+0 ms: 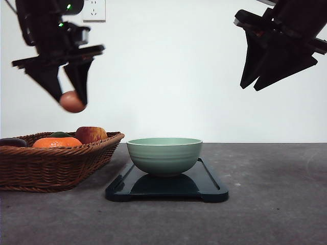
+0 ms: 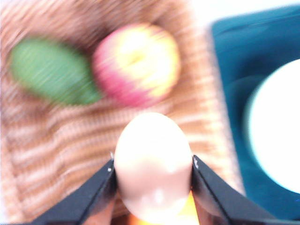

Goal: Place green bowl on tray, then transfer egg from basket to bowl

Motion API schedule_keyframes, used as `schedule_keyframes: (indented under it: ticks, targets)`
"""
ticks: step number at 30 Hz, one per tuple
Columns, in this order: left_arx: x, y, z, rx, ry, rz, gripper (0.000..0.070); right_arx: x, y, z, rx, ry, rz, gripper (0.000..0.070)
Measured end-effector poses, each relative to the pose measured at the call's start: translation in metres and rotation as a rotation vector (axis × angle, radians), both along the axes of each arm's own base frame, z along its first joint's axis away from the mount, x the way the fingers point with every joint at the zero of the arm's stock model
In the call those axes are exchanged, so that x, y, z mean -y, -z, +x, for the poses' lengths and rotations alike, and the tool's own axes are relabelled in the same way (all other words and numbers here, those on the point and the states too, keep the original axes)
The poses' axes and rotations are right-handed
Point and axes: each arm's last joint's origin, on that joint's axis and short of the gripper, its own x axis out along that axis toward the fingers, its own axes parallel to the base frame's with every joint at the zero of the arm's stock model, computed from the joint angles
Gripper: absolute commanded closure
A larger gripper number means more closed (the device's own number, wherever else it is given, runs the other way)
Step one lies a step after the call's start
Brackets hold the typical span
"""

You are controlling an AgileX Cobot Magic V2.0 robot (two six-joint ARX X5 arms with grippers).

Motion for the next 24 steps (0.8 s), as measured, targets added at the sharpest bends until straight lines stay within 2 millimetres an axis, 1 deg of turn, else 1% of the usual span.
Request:
schedule_keyframes:
  ticks: [9, 11, 12, 14, 18, 20, 24]
  targets:
    - [0.051, -0.005, -0.015, 0.079, 0.126, -0.05, 0.0543, 0.0, 0.0, 0.0, 0.0, 0.0, 0.0, 0.0517]
    - [0.06, -0.007, -0.017, 0.102, 0.141, -0.067, 0.0523, 0.0, 0.0, 0.0, 0.0, 0.0, 0.0, 0.0517]
    - [0.064, -0.008, -0.018, 0.111, 0.148, -0.075, 0.0499, 0.0, 0.0, 0.0, 0.0, 0.0, 0.0, 0.0517]
    - [0.07, -0.009, -0.02, 0.123, 0.152, -0.091, 0.0462, 0.0, 0.0, 0.0, 0.0, 0.0, 0.0, 0.0518]
    - [0.078, -0.008, -0.022, 0.132, 0.155, -0.112, 0.0463, 0.0, 0.0, 0.0, 0.0, 0.0, 0.0, 0.0517]
    - [0.081, -0.004, -0.02, 0.12, 0.152, -0.112, 0.0463, 0.0, 0.0, 0.0, 0.0, 0.0, 0.0, 0.0518]
    - [0.087, 0.011, -0.012, 0.093, 0.143, -0.104, 0.0465, 0.0, 0.0, 0.0, 0.0, 0.0, 0.0, 0.0517]
